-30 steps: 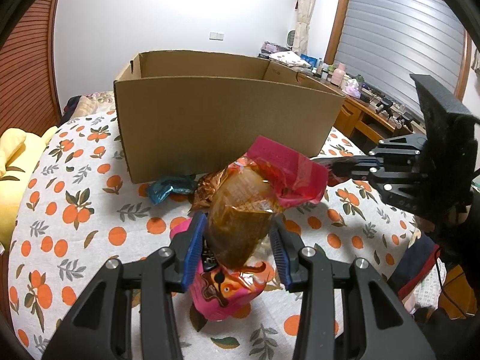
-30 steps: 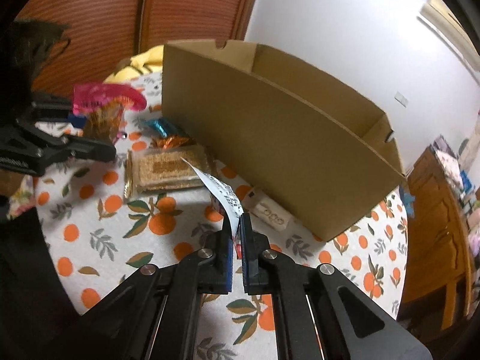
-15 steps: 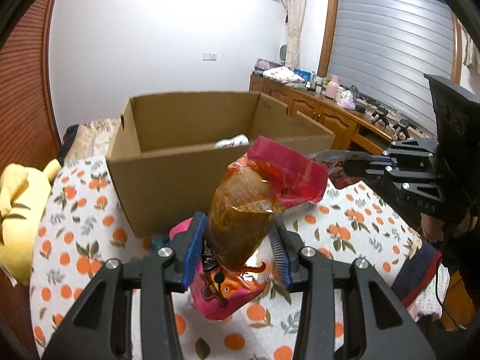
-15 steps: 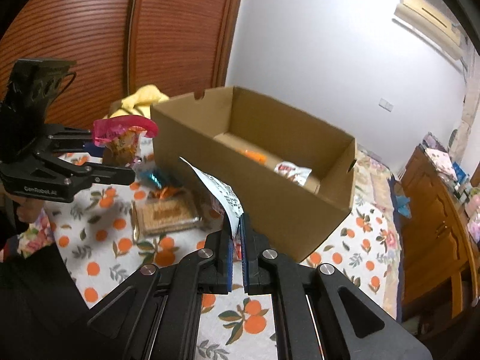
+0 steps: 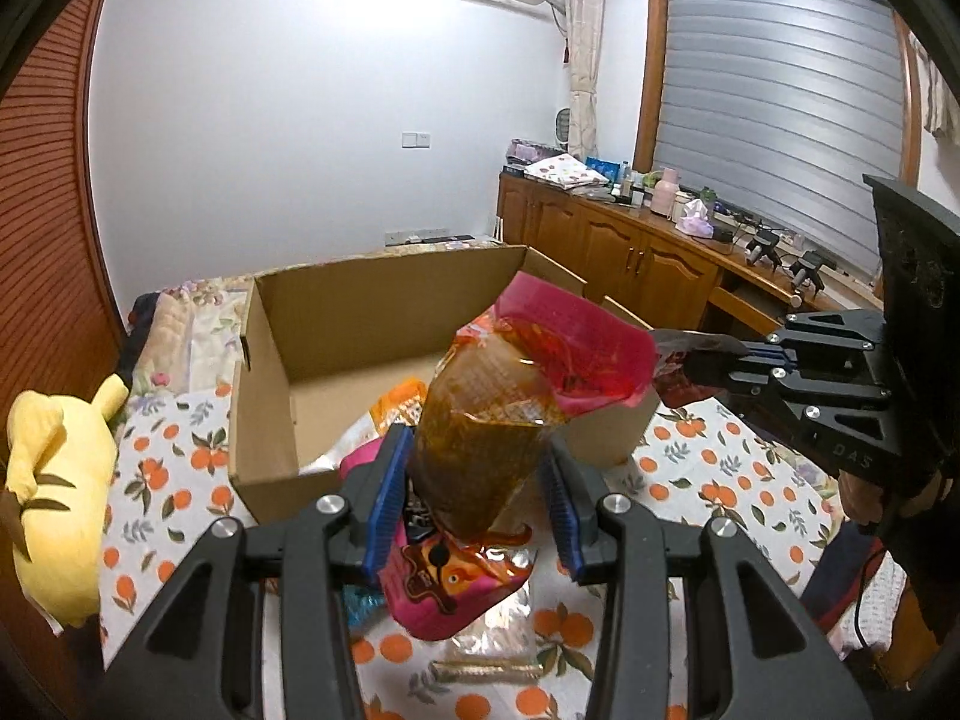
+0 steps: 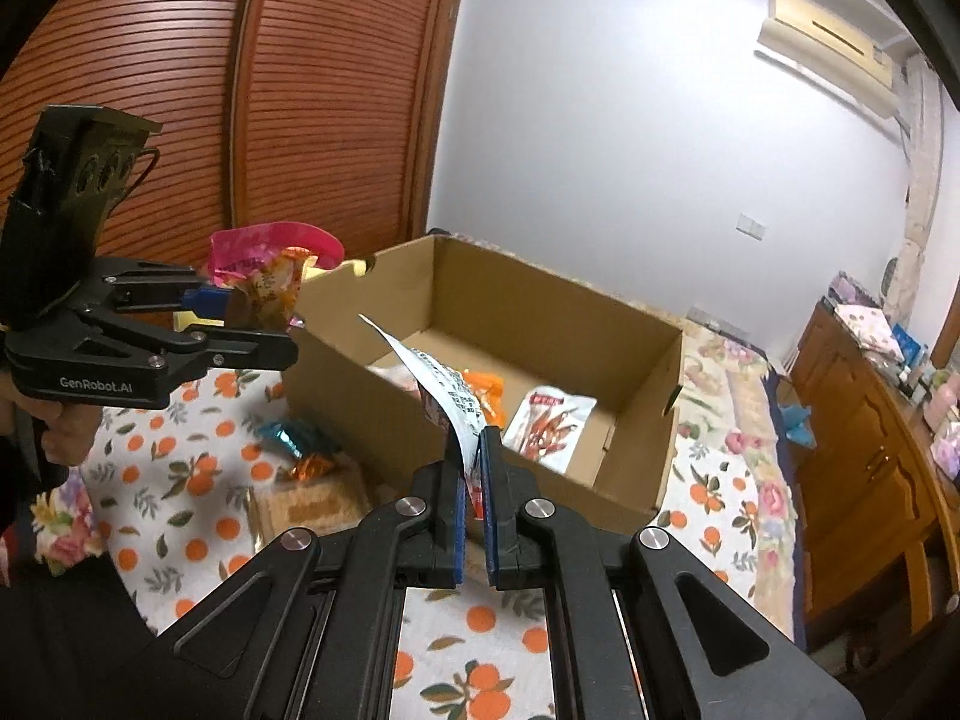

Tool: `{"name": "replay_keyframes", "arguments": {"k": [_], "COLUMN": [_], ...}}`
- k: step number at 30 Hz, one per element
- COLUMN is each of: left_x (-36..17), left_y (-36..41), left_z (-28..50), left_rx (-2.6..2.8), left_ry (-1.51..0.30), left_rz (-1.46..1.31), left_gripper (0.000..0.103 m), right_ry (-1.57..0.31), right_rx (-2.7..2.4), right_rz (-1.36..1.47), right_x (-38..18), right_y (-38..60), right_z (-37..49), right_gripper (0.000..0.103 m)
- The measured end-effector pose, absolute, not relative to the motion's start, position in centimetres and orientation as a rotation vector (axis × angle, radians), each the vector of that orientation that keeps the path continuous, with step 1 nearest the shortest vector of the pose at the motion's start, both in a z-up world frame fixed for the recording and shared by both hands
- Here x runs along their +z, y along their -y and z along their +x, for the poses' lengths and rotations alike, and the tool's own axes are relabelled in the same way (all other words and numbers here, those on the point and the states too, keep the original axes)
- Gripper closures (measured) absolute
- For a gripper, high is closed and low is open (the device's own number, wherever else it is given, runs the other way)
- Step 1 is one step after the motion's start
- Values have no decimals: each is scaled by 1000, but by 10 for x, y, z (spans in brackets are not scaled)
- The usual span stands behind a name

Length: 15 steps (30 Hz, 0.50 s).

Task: Organize snacks
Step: 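Carry the pink bag and the white sachet up over the box with both grippers, then open both grippers over the box to drop the pink bag and white sachet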

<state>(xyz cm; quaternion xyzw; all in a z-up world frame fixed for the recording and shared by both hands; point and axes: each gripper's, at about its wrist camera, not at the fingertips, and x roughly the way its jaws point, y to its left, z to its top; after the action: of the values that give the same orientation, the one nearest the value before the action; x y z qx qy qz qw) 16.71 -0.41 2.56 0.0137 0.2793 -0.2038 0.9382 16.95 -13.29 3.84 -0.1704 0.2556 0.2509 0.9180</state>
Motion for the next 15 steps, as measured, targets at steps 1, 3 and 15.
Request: {"name": "replay_keyframes", "arguments": {"k": [1,3,15], "left_x": [27,29,26], "left_y": [5,8,16], "left_z": [170,177,224], "left_rx": [-414,-406,-361], "left_ry": [-571,-571,-607], "left_rz": [33,47,56], "left_gripper": [62,62,62], "right_ry": [-522,-514,-521], "right_rx": [512,499,471], "right_rz": [-349,-348,-304], "right_x": [40,42,42], "right_y": [132,132,133], "right_z": [172,175,203], "right_gripper": [101,101,101]}}
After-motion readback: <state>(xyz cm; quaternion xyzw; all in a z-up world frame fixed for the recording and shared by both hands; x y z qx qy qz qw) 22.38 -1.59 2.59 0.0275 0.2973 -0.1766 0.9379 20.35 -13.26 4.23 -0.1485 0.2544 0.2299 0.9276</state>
